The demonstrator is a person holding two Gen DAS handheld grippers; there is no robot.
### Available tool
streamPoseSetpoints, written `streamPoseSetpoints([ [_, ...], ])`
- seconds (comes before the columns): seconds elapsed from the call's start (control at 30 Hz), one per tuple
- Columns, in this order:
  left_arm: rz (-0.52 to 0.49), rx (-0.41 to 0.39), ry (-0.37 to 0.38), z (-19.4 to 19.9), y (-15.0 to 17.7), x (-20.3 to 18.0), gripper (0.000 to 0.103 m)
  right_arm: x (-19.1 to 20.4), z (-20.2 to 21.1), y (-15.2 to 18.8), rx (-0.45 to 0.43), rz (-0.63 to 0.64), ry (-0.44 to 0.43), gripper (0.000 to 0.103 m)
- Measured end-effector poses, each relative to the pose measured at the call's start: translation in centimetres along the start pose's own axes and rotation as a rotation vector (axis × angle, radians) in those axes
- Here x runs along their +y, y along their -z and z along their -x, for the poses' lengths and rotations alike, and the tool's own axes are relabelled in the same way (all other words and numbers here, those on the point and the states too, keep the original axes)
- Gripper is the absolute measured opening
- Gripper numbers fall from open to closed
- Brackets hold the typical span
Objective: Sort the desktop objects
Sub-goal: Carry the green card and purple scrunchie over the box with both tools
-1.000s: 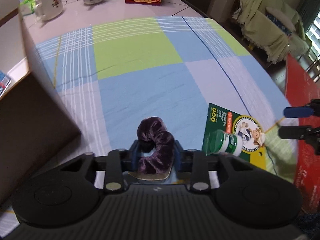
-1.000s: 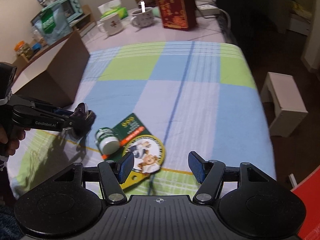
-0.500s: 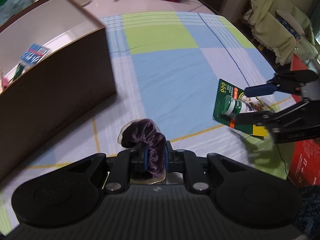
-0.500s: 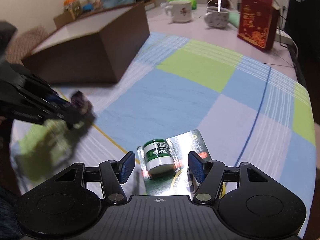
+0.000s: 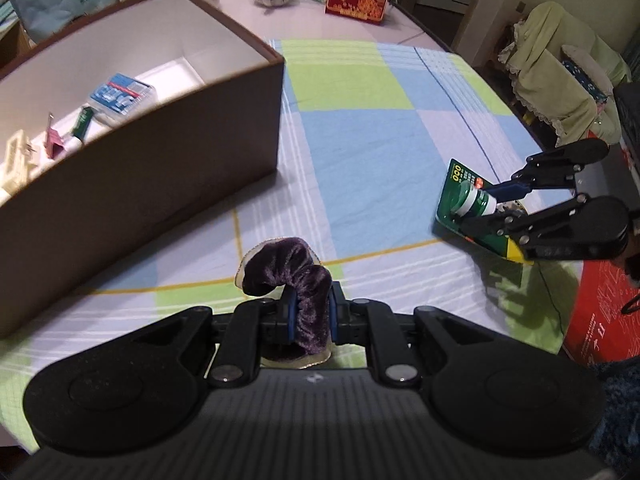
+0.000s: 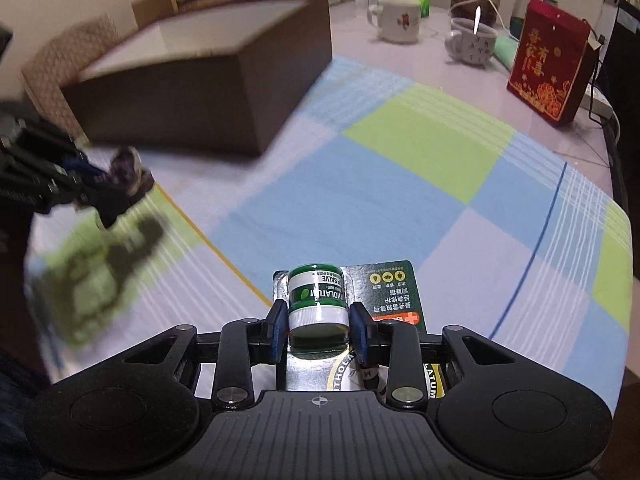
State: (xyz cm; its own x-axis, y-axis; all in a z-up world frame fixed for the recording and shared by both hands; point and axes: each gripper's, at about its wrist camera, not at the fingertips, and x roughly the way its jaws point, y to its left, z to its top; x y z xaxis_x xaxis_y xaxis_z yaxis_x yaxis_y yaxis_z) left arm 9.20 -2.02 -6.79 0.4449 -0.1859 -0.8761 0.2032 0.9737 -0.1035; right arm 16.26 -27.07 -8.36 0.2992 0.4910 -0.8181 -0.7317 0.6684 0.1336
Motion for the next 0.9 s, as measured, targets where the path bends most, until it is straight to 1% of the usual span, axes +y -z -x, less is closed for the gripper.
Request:
streamPoseSetpoints([
  [0.13, -0.018, -0.04, -0.008, 2.7, -0.3, 0.9, 0.012, 0.0, 2.1, -2.3, -0.061, -0.013, -0.07, 0.032],
  [0.23, -0.032, -0.076, -0.018, 5.1, -0.8, 2.0, 0.012, 0.8, 3.2, -4.6, -0.105, 0.02, -0.111, 0.032],
  [0.37, -0.074, -0.127, -0.066, 8.5, -1.8, 3.6, 0.012, 2.6, 3.9, -8.1, -0.16, 0.096, -0.16, 0.032],
  [0.57, -0.16, -0.157, -0.16, 12.1, -3.1, 6.3, 0.012, 5.3, 5.1, -13.4, -0.243, 0.209, -0.232, 0.032],
  [0.73, -0.207, -0.164, -0.232, 13.8, -4.1, 9.1, 0.012, 8.3, 4.4, -17.5, -0.298, 0.291, -0.244, 0.032],
  [0.8, -0.204, -0.156, -0.271, 14.0, -4.8, 10.3, 0.012, 9.4, 3.8, -19.1, -0.317, 0.318, -0.248, 0.032],
  [0.9, -0.222, -0.163, -0.276, 14.2, -5.8, 11.9, 0.012, 10.7, 2.3, -21.8, -0.332, 0.326, -0.264, 0.032],
])
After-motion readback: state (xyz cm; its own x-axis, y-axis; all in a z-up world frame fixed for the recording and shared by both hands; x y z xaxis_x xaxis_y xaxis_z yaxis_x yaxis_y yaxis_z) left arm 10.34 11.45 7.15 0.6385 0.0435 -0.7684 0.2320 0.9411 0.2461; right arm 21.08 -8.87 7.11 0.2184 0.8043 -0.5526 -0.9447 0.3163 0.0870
